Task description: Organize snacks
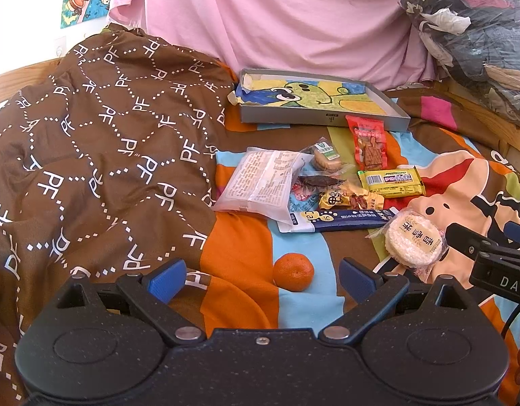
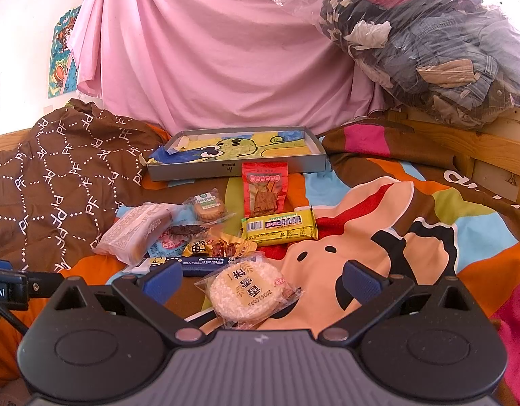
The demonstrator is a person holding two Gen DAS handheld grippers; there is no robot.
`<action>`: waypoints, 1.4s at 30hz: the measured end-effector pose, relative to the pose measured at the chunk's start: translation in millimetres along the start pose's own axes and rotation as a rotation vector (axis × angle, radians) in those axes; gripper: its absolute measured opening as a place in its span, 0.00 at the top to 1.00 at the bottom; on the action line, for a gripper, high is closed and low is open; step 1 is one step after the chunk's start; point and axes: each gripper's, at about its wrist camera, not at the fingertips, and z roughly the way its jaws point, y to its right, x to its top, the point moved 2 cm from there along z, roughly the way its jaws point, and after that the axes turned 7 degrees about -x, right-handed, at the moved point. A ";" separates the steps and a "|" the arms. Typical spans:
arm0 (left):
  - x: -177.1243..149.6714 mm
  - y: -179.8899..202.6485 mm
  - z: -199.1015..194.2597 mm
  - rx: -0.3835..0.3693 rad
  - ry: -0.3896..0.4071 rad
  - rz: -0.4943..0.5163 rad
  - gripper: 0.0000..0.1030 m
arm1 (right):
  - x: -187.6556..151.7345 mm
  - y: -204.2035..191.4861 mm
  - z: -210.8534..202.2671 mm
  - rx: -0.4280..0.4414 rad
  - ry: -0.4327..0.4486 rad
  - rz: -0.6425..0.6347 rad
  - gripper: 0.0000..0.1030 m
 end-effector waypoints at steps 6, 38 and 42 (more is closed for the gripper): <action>2.6 1.0 -3.0 0.001 0.002 0.000 0.06 | -0.2 -0.3 1.1 0.003 -0.007 -0.005 0.00; 6.0 0.1 54.6 -0.121 -0.166 0.182 0.07 | 4.7 -19.1 67.2 0.158 -0.170 -0.312 0.00; 9.2 0.5 68.8 -0.139 -0.204 0.191 0.07 | 1.2 -21.1 84.2 0.176 -0.210 -0.349 0.00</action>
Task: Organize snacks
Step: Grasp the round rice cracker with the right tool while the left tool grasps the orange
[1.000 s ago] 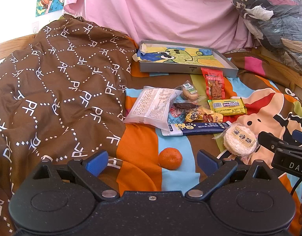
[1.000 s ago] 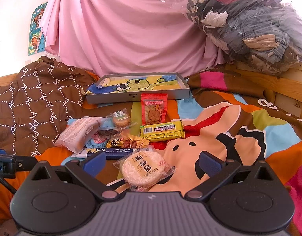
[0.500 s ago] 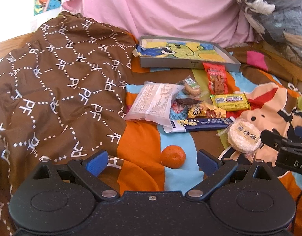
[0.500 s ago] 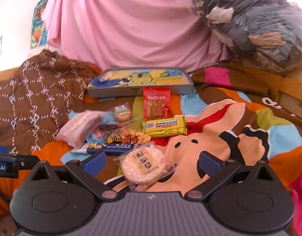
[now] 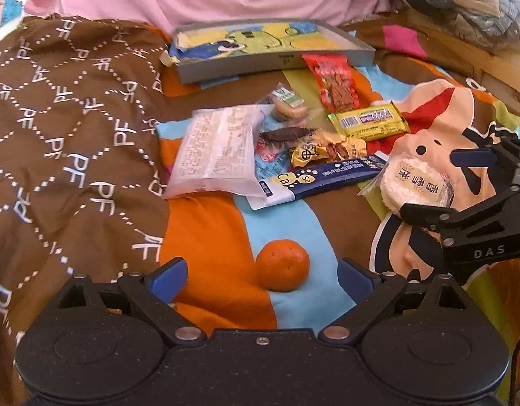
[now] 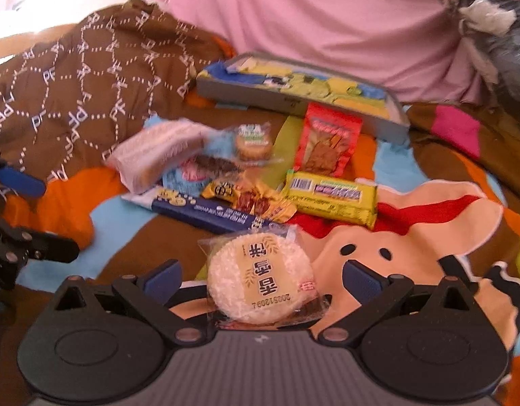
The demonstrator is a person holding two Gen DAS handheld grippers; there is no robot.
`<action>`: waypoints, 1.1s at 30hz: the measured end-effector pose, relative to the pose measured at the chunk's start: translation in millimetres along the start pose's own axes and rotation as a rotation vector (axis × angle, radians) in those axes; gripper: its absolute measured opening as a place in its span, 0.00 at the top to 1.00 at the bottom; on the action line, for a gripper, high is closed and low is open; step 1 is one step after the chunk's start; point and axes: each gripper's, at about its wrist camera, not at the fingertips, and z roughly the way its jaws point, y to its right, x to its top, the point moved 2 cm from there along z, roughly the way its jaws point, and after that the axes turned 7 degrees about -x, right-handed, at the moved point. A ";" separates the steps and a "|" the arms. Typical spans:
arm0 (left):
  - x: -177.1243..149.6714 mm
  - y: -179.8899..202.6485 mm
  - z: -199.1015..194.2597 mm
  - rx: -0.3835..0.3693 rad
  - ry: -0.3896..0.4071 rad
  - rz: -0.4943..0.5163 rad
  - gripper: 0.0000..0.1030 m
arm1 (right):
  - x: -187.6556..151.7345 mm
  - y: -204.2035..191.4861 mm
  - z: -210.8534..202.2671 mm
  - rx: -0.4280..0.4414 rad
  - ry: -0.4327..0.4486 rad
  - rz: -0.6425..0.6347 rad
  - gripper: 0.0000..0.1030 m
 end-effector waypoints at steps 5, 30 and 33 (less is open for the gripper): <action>4.2 0.7 10.8 -0.019 -0.052 0.018 0.18 | -3.1 0.4 15.5 0.022 -0.053 0.008 0.03; 1.9 12.6 16.6 -0.034 -0.028 -0.105 0.63 | -7.1 -25.5 9.3 0.053 -0.039 -0.063 0.26; 6.0 13.9 17.8 -0.043 -0.019 -0.109 0.63 | -6.2 -30.9 1.8 0.059 -0.003 -0.079 0.26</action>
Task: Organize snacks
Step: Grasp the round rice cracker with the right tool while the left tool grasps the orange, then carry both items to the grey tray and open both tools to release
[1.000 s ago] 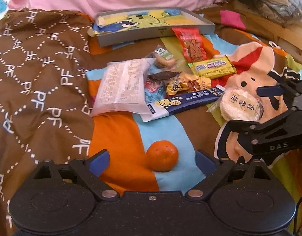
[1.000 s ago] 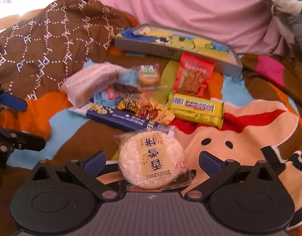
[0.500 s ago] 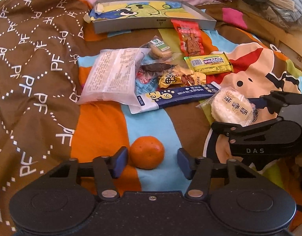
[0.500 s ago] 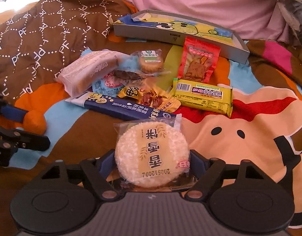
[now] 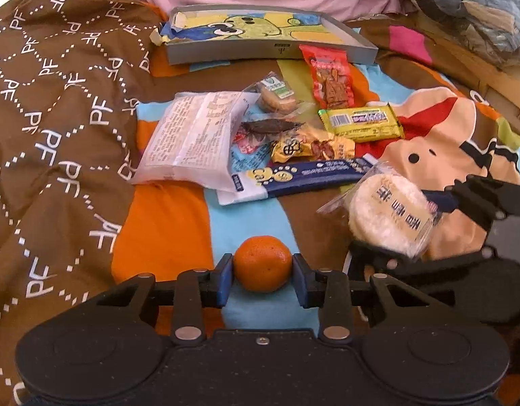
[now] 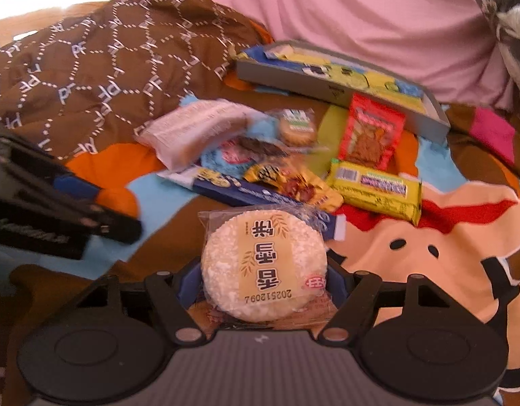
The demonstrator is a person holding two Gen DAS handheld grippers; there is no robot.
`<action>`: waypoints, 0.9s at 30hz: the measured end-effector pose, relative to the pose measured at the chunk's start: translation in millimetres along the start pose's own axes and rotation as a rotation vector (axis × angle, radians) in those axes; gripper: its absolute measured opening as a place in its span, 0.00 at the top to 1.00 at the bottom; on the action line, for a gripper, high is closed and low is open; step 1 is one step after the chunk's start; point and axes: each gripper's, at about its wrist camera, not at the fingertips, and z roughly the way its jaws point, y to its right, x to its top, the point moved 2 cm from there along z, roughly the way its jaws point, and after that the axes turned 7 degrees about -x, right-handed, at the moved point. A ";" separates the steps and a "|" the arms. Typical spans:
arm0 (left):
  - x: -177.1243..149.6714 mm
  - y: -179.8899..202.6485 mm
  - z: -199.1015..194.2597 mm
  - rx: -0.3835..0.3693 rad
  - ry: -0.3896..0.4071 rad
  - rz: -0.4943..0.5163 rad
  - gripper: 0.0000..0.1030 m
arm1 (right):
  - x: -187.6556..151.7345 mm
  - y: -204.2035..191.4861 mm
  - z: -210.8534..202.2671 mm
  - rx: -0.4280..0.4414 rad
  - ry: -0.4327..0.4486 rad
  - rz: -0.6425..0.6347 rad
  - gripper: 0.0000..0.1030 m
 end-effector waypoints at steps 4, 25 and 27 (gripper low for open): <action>6.1 2.0 -0.6 -0.006 0.017 0.001 0.63 | 3.7 0.5 -5.5 -0.010 0.035 0.008 0.26; 182.5 -18.8 14.9 0.010 0.203 0.140 0.63 | 134.9 81.7 54.5 -0.076 0.216 0.118 0.26; 204.4 -27.8 24.6 0.019 0.232 0.135 0.63 | 154.8 91.3 72.3 -0.089 0.237 0.133 0.26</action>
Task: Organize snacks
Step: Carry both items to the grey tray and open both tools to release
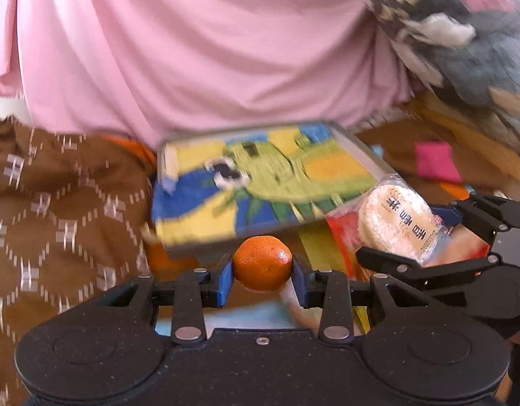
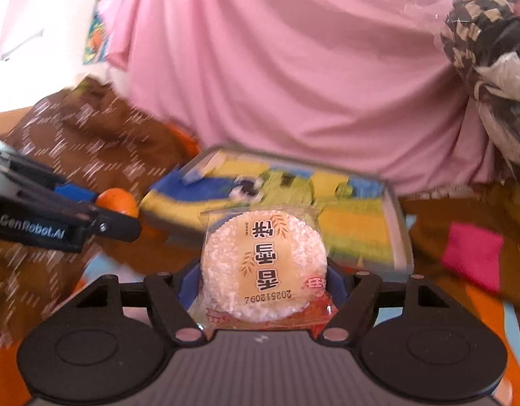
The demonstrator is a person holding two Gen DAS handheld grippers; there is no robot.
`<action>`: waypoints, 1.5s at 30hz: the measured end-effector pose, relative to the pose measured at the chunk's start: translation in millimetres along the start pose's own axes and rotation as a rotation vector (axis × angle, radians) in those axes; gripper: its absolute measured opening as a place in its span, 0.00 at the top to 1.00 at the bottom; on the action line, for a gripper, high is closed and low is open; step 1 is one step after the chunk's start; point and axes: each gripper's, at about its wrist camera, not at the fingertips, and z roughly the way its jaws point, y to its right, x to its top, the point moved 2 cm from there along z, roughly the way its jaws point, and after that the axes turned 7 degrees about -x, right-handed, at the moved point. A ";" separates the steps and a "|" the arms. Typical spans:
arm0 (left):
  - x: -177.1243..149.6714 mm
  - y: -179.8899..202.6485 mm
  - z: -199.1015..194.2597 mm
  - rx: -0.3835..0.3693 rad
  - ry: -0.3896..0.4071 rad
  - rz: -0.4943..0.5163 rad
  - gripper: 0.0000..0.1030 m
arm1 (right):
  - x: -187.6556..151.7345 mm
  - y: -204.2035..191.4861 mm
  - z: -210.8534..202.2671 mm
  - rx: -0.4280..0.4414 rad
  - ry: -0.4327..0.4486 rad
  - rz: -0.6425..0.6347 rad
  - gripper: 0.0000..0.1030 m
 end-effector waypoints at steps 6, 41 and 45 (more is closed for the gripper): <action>40.7 -37.0 50.8 0.032 0.056 -0.005 0.63 | 33.2 12.1 65.5 -0.029 0.044 0.035 0.25; 35.5 -72.3 102.5 0.058 0.104 -0.286 0.16 | 34.9 40.7 115.0 -0.094 0.027 0.133 0.00; 27.1 -67.7 71.9 0.077 0.141 -0.325 0.11 | 38.4 43.8 80.9 -0.083 0.084 0.111 0.00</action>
